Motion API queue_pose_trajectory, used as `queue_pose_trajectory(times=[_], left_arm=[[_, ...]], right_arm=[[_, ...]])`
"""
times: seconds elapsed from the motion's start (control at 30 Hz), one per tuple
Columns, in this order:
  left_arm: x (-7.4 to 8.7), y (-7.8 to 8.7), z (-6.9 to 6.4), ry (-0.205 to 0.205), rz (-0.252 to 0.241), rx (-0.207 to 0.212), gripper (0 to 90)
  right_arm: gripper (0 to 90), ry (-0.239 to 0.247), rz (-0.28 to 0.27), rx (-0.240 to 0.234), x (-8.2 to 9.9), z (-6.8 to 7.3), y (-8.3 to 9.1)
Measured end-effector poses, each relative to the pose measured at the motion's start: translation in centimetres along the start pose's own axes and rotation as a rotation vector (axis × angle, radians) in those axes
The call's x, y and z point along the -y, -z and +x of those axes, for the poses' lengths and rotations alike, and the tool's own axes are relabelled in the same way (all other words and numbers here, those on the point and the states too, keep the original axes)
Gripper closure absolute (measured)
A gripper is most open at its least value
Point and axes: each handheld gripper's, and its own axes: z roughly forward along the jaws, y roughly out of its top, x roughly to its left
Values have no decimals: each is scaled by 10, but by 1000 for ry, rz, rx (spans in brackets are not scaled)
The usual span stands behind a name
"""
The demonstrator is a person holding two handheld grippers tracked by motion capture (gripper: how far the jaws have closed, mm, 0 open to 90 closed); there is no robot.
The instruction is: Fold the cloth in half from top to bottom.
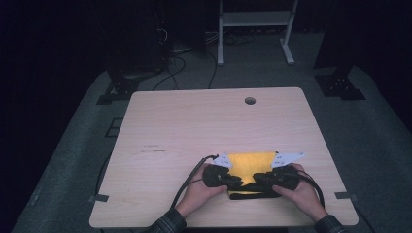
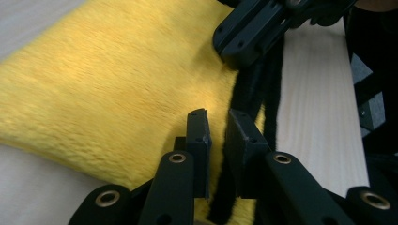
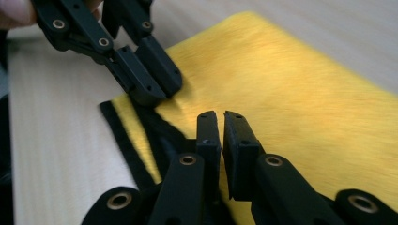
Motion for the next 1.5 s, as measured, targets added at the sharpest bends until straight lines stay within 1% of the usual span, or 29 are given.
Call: queue_pose_trajectory(times=[0.07,0.1,0.13,0.17,0.23,0.3,0.33,0.43,0.47,0.53,0.6,0.67,0.73,0.8,0.87,0.9,1.0,1.07,1.17,1.23,1.3,1.4,1.5], left_arm=[[1,0,-4,-18,10,1,770],[3,0,-5,-25,15,-9,763],[5,-1,-6,-15,12,-8,760],[7,-2,-5,-11,3,-7,760],[7,-1,-6,-12,-3,-6,752],[4,2,-8,-23,-8,-9,716],[3,5,-9,-29,-20,-15,700],[-1,16,-11,-50,-37,-42,628],[0,19,-11,-48,-44,-51,602],[1,27,-8,-43,-62,-84,535],[4,34,-5,-36,-77,-123,431],[10,43,0,-13,-84,-159,360],[14,51,3,-6,-88,-194,308],[20,60,8,17,-91,-224,245],[25,68,12,28,-93,-249,205],[28,73,14,36,-90,-268,191],[37,83,21,61,-83,-295,142],[44,91,27,80,-80,-314,119],[55,102,34,99,-57,-356,95],[63,109,40,129,-53,-359,84],[71,116,46,142,-33,-370,78],[81,126,53,152,-2,-408,72],[91,134,58,161,12,-432,72]], right_arm=[[843,33,19,-15,2,5,-4],[843,35,26,-19,2,7,-6],[844,37,48,-16,4,9,-8],[845,42,56,-14,5,9,-9],[843,48,55,-9,7,11,-10],[826,50,45,-7,6,11,-6],[811,52,37,-3,5,10,-4],[736,36,-4,26,5,6,7],[696,33,-14,45,5,4,10],[636,21,-38,75,6,0,16],[519,5,-57,120,8,-7,22],[478,-8,-69,156,11,-13,27],[434,-18,-75,185,14,-18,32],[397,-29,-92,220,17,-25,38],[366,-40,-104,248,20,-31,43],[348,-48,-106,257,21,-33,45],[317,-68,-113,296,27,-42,52],[305,-88,-109,315,32,-48,56],[287,-105,-91,352,39,-57,61],[280,-121,-83,364,44,-62,64],[259,-146,-65,379,50,-69,66],[250,-168,-40,392,56,-76,67],[244,-177,-28,398,60,-79,68]])
